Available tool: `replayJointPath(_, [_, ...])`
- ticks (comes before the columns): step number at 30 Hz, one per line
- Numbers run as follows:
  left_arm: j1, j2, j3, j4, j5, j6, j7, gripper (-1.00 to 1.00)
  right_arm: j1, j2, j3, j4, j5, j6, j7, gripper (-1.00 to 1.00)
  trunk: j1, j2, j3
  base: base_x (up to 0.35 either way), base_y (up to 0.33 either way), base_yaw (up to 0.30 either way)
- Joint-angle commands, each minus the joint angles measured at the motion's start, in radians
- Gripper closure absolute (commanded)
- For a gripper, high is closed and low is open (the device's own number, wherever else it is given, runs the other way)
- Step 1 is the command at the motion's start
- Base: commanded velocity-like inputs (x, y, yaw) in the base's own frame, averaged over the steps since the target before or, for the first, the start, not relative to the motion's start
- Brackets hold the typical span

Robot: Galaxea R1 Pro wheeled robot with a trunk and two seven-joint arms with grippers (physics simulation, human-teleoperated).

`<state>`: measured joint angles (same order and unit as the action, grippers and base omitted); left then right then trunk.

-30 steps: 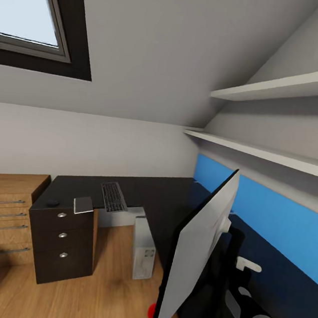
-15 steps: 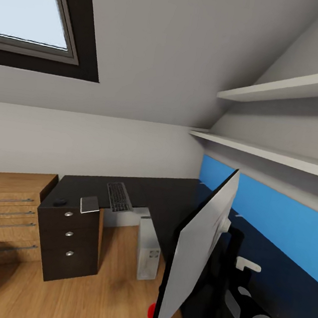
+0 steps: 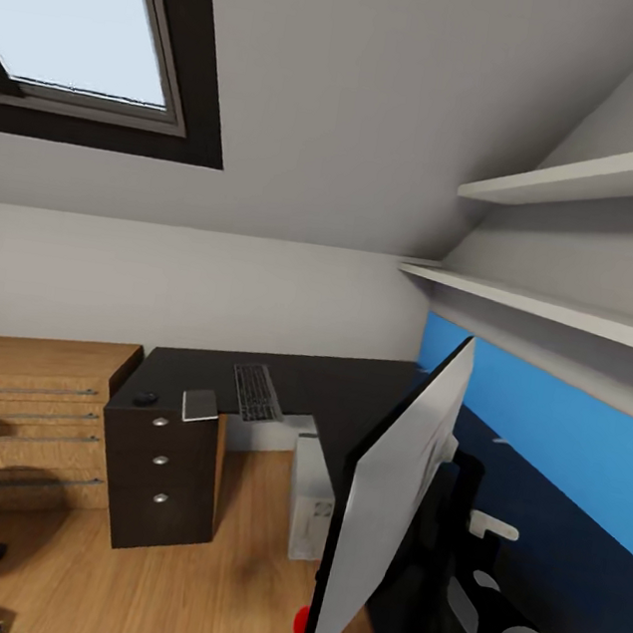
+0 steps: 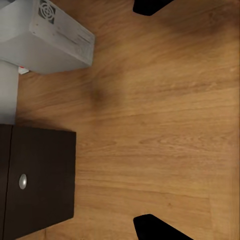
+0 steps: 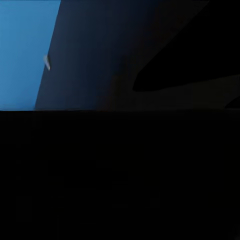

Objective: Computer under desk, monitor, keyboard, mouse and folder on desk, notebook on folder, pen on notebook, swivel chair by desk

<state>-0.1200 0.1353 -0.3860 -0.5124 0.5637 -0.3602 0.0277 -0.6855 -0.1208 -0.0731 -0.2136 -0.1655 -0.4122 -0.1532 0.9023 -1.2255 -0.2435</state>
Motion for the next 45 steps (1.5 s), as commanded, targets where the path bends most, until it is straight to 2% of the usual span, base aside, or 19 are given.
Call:
replayJointPath(1, [-0.001, 0.001, -0.008, 0.000, 0.010, -0.005, 0.003, -1.00, 0.000, 0.000, -0.006, 0.001, -0.011, -0.005, 0.001, 1.00, 0.000, -0.001, -0.001, 0.000, -0.186, 0.132])
replayJointPath(24, [-0.001, 0.001, -0.008, 0.000, 0.010, -0.006, 0.004, -1.00, 0.000, -0.002, -0.008, 0.002, -0.011, -0.004, 0.004, 1.00, 0.000, -0.001, -0.001, 0.000, -0.234, 0.039])
replayJointPath(36, [-0.001, 0.001, -0.008, 0.001, 0.011, -0.005, 0.004, -1.00, 0.000, 0.001, -0.005, 0.002, -0.013, -0.004, 0.004, 1.00, 0.000, -0.001, -0.002, 0.000, -0.026, 0.008])
replayJointPath(45, [-0.001, 0.001, -0.008, 0.000, 0.011, -0.005, 0.004, -1.00, 0.000, 0.001, -0.005, 0.001, -0.014, -0.004, 0.003, 1.00, 0.000, -0.001, -0.008, 0.000, -0.001, 0.152])
